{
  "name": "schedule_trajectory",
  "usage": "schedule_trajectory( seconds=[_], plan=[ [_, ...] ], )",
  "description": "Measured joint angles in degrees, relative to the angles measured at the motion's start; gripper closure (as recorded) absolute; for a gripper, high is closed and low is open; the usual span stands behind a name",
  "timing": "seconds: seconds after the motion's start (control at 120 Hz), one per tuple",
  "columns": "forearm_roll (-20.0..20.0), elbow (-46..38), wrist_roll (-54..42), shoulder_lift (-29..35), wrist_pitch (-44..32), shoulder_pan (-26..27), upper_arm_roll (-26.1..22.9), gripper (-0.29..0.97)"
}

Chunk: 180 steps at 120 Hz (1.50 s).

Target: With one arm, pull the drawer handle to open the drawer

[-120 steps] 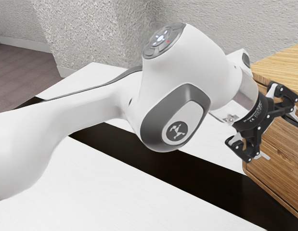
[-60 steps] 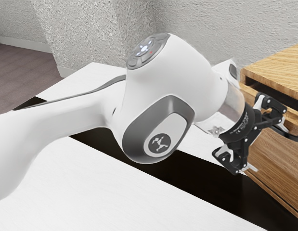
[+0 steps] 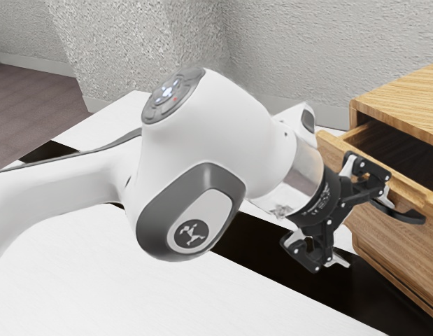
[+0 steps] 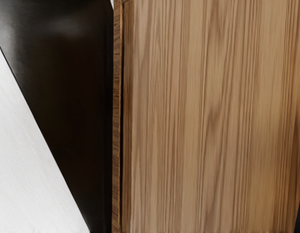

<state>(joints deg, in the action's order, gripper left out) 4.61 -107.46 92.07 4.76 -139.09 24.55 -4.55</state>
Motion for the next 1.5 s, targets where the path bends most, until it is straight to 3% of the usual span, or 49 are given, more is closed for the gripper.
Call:
schedule_trajectory(
  seconds=[0.467, 1.5],
  plan=[
    [0.16, -7.71, 0.23, 6.56, -2.31, 0.9, -0.37, 0.0],
    [1.88, -27.43, 0.61, 27.49, -4.62, -0.4, -2.24, 0.0]
  ],
)
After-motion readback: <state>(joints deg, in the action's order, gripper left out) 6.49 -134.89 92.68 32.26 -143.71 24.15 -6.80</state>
